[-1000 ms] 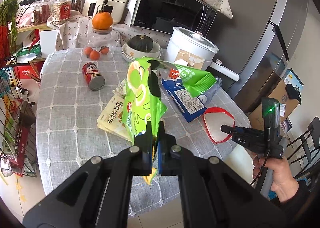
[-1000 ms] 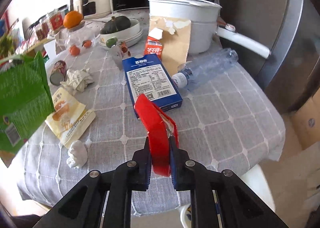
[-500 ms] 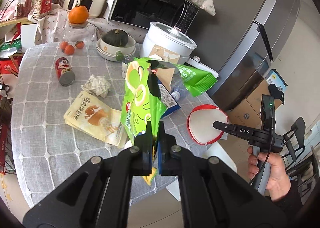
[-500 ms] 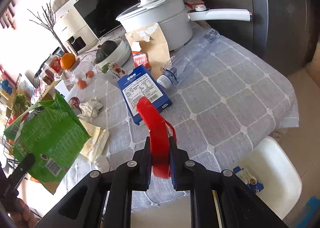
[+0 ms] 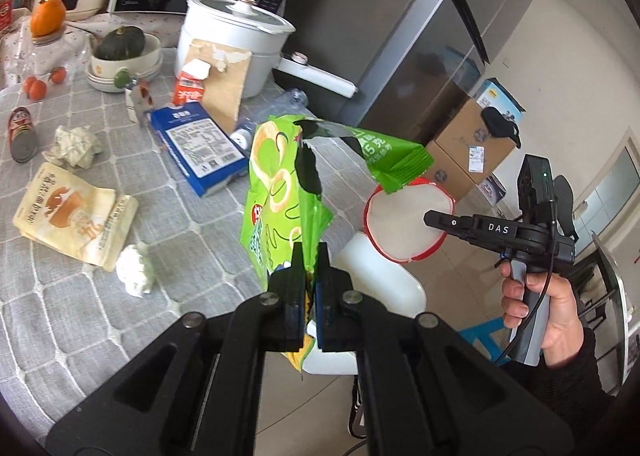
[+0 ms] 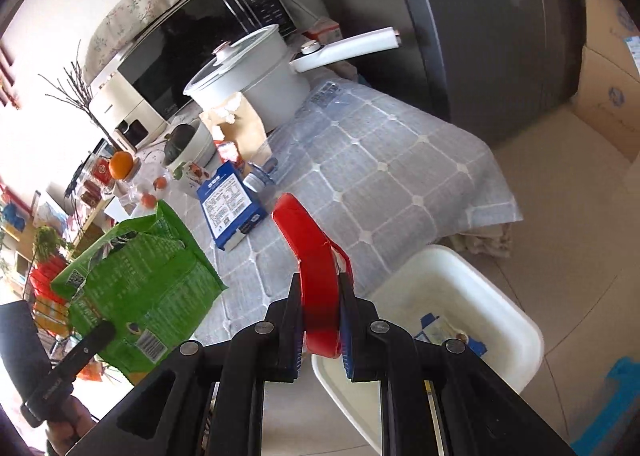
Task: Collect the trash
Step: 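Carry the green bag and red lid over the bin and release both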
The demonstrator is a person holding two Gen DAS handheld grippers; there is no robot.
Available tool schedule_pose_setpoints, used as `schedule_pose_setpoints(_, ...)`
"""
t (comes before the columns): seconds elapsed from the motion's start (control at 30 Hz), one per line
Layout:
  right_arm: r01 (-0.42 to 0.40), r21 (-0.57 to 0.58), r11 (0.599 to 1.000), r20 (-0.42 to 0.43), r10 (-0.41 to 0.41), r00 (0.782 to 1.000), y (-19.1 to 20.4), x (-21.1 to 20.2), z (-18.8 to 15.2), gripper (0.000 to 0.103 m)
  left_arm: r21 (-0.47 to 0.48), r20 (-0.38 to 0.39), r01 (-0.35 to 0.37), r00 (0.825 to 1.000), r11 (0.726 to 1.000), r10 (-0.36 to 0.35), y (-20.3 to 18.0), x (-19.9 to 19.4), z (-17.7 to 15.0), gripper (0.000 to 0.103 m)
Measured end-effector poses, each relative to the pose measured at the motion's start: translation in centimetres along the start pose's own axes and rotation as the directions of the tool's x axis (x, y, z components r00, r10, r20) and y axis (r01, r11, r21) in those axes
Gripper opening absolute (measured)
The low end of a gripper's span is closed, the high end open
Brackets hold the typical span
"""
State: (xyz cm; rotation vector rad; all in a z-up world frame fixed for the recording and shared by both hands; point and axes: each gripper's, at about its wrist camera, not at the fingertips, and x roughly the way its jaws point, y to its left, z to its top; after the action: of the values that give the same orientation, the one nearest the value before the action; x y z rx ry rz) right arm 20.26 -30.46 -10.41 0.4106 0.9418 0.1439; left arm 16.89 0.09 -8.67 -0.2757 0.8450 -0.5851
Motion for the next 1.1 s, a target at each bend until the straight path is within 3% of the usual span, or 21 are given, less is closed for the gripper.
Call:
schedule_pose_setpoints(0.23,0.053,0.052,0.997,-0.008,-0.053,0.999,-5.7,-2.6,-2.0,0.016,0.061,-0.111,0.144,0.984,0.988,-0.136,-5.1,3.8,-1.5,0.004)
schedule_pose_setpoints(0.4,0.092,0.083,0.992,-0.028,-0.09,0.996,-9.3,-3.6,-3.3,0.016,0.087,-0.196,0.183,0.967,0.979,-0.163,-7.2,7.3,-3.0,0.004)
schedule_pose_setpoints(0.63,0.133,0.115,0.985,-0.059,-0.126,0.99,-12.3,-3.9,-4.4,0.016,0.132,-0.278,0.127,0.957,0.983,-0.087,-7.7,11.9,-4.9,0.004)
schedule_pose_setpoints(0.9,0.15,0.117,0.982,-0.079,-0.141,0.987,-13.0,-3.7,-5.2,0.016,0.262,-0.288,0.042,0.957,0.964,0.037,-8.3,14.1,-6.4,0.005)
schedule_pose_setpoints(0.97,0.153,0.12,0.981,-0.08,-0.144,0.986,-13.1,-3.8,-5.3,0.016,0.285,-0.279,0.021,0.958,0.958,0.063,-8.3,14.0,-6.4,0.008)
schedule_pose_setpoints(1.03,0.153,0.125,0.98,-0.081,-0.144,0.986,-13.1,-3.8,-5.3,0.016,0.297,-0.268,0.004,0.96,0.955,0.08,-8.2,13.7,-6.3,0.017)
schedule_pose_setpoints(1.1,0.153,0.129,0.98,-0.081,-0.144,0.986,-13.1,-3.9,-5.3,0.016,0.298,-0.255,-0.018,0.962,0.954,0.098,-8.0,13.0,-6.0,0.04)
